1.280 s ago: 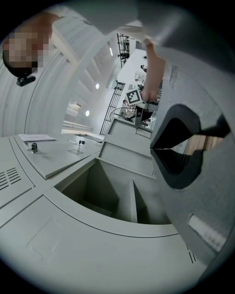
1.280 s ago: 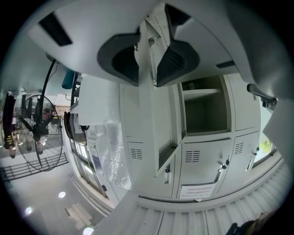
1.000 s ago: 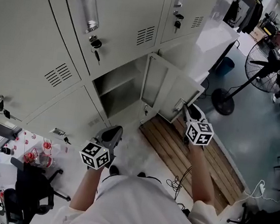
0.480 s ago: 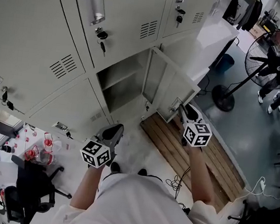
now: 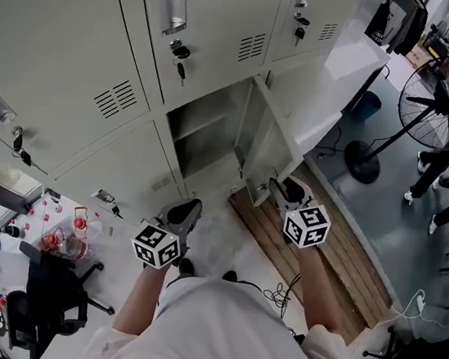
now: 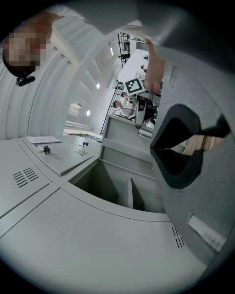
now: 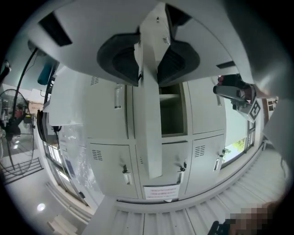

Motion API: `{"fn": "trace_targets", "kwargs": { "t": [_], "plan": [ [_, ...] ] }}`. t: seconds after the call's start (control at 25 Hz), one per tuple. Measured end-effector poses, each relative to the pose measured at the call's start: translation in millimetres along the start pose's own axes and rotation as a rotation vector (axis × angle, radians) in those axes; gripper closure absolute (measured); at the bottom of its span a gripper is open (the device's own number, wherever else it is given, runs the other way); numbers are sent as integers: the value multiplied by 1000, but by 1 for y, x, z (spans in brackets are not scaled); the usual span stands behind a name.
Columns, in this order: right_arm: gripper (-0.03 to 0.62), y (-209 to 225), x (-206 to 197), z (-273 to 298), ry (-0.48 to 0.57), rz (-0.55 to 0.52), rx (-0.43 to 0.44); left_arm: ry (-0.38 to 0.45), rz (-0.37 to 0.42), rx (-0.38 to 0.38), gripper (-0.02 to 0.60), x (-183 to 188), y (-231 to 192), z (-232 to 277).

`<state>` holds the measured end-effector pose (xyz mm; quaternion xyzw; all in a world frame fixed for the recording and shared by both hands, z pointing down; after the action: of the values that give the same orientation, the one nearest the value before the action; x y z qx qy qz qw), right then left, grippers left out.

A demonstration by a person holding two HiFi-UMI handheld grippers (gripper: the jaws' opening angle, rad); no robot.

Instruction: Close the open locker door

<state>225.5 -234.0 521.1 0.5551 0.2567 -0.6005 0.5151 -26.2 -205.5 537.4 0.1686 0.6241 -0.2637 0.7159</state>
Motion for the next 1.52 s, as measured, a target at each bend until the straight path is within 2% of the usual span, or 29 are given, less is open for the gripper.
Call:
{"fn": "trace_targets", "kwargs": {
  "t": [0.64,1.16,1.52],
  "plan": [
    [445,-93,-11,50,-52,-109,231,0,-8,83,566,-2,-21,-33],
    [445,-140,-7,108,-66,-126,336,3,-20,192,566,-5,-46,-72],
    [446,-157,-2,152,-62,-144,361,11,-27,251,566,-6,-64,-88]
  ]
}}
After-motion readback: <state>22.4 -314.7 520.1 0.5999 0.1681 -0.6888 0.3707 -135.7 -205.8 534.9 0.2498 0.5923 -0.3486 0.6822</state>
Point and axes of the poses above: the fingertips, and each gripper's own axes: z forward along the fingers, y to its right, x out of its top, the point moved 4 cm from there along -z, backward along the fingers, and after that the axes turned 13 degrees about z, right-handed, at the moved point
